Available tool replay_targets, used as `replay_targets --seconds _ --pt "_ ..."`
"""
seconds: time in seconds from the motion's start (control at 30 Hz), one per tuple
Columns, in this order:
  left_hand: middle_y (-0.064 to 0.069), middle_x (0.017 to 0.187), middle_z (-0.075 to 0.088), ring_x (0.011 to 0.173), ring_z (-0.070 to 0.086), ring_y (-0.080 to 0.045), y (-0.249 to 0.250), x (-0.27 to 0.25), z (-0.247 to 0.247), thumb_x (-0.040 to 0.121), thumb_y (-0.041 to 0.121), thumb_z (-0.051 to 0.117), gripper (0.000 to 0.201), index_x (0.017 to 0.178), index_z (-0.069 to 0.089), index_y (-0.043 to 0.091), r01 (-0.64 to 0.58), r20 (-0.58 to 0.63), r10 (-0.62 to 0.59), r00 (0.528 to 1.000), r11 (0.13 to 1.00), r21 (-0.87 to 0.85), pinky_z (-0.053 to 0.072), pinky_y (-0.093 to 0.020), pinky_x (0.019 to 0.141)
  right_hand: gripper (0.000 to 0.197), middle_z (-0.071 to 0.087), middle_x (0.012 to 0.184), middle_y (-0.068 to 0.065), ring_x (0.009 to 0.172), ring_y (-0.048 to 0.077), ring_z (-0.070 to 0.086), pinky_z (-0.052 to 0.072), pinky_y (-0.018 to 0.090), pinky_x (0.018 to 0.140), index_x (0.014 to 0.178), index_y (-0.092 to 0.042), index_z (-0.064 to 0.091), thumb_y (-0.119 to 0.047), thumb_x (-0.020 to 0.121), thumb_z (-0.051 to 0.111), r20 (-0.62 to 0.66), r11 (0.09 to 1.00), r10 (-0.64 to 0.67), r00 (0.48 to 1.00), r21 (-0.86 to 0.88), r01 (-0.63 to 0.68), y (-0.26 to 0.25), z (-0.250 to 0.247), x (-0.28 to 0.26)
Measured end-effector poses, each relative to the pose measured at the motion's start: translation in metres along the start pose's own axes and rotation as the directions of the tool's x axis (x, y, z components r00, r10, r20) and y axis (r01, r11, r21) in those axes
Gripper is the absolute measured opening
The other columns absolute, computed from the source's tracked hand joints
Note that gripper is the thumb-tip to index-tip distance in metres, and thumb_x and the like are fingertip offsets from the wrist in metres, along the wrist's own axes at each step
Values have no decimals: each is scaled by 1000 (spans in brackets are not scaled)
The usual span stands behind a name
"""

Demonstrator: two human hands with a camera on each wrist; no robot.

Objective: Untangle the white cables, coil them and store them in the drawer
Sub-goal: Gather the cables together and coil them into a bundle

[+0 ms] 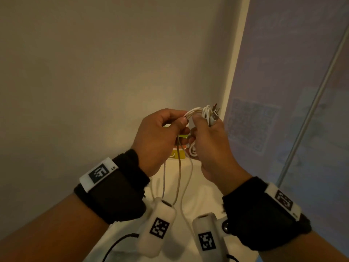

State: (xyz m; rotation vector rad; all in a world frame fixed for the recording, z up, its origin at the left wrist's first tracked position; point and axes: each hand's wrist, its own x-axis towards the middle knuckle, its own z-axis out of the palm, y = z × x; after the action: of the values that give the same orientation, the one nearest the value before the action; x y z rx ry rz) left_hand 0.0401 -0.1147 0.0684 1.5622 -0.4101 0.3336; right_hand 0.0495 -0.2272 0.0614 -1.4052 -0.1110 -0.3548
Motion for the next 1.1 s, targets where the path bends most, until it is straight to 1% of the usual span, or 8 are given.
replay_targets --seconds 0.1,0.2,0.3,0.53,0.63,0.73,0.93,1.1 --pt "-6 105 74 89 73 -18 -2 -3 3 93 11 59 24 114 70 10 21 15 -20 1000 996 -89 61 -31 72 36 65 101 2 90 21 69 61 43 72 120 -24 42 -48 94 45 50 1000 22 999 10 -23 1 2 -4" --pt "-8 101 76 90 74 -26 -6 -7 9 93 9 58 24 113 72 12 30 38 -26 999 995 -94 61 -38 74 56 68 104 10 88 23 72 61 45 67 121 -14 46 -55 85 57 63 1000 9 998 27 -11 2 3 -5" --pt "-10 93 77 80 73 -29 -10 -9 12 92 3 58 24 109 73 12 -10 42 13 999 998 -68 58 -36 65 47 72 97 13 83 24 73 61 48 67 110 -15 58 -52 83 61 26 1000 9 1000 4 -9 6 4 -4" --pt "-1 108 74 88 74 -16 -12 -6 14 85 4 69 39 107 41 21 16 103 -13 995 999 -31 60 -35 69 22 67 66 1 48 6 65 48 19 41 94 -10 60 -28 95 47 -78 991 47 996 127 -37 10 -3 -2" --pt "2 125 66 109 66 -16 -18 -9 14 82 -4 68 50 109 38 25 -32 246 22 969 999 35 55 -41 88 16 60 61 -2 44 5 59 45 20 40 94 -12 57 -24 95 46 -173 988 27 985 153 0 12 -8 5" --pt "3 133 57 118 59 -13 -30 -10 17 78 2 73 56 112 40 31 -29 162 25 987 999 22 53 -42 82 17 62 63 1 51 14 62 47 25 45 82 -15 55 -19 94 46 -264 988 -6 965 147 47 11 -10 10" --pt "5 82 70 62 57 -8 -31 -13 14 94 23 59 9 103 57 21 112 238 -169 956 966 234 45 -25 57 19 51 45 -4 41 14 55 57 43 52 77 -10 49 -12 96 46 -278 948 -19 961 301 106 -5 -30 18" --pt "14 64 53 54 45 2 -26 -7 0 100 30 44 30 79 65 24 -31 456 -197 868 894 446 38 -18 60 7 43 45 -6 37 10 41 43 24 41 93 -16 53 -23 96 55 -174 963 -154 973 195 188 1 -43 21"
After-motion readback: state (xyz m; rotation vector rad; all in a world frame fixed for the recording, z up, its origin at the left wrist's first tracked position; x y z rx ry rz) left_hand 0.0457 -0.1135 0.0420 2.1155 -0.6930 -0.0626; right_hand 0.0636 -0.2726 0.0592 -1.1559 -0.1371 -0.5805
